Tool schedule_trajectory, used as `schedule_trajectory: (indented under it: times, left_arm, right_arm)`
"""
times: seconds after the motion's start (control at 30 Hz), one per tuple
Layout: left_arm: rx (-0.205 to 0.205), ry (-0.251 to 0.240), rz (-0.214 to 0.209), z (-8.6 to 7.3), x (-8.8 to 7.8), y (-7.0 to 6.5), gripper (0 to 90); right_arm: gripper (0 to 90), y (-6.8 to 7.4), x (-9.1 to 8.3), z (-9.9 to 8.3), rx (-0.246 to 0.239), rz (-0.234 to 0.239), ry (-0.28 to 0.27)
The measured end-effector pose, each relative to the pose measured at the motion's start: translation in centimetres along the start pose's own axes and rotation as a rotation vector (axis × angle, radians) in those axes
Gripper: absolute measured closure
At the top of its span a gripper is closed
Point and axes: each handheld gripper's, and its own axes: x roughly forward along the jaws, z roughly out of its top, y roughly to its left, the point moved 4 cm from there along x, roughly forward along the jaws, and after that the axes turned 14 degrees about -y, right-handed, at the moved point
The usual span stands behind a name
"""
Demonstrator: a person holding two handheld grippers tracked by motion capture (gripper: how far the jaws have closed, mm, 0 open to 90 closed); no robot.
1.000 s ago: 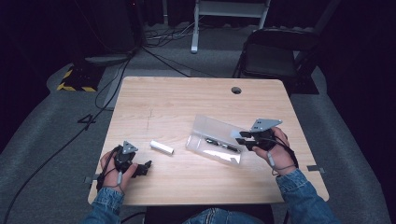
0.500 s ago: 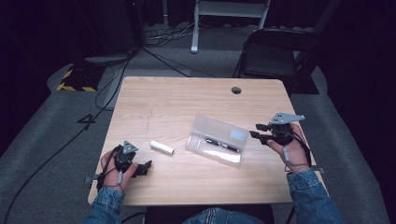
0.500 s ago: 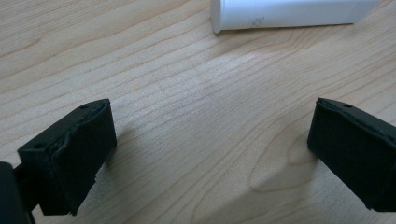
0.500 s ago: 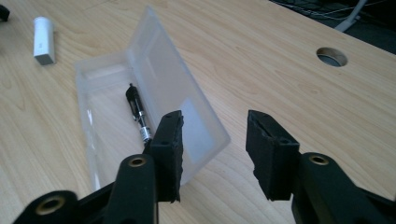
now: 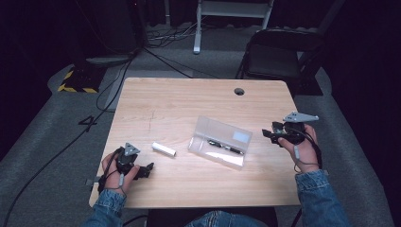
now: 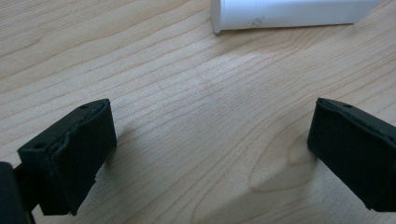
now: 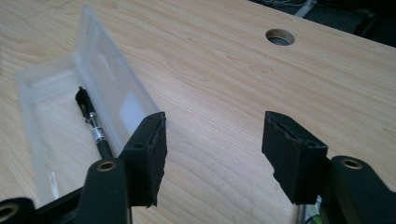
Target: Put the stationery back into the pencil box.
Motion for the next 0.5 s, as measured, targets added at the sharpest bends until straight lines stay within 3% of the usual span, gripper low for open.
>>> schedule_trajectory:
  times: [0.27, 0.5]
  left_arm:
    - [-0.001, 0.000, 0.000, 0.0, 0.0, 0.0, 1.5]
    - [0.001, 0.000, 0.001, 0.0, 0.0, 0.0, 1.5]
  right_arm:
    - [36.0, -1.7, 0.0, -0.5, 0.046, -0.055, 0.005]
    - [29.3, -3.8, 0.8, -1.8, 0.096, -0.134, 0.052]
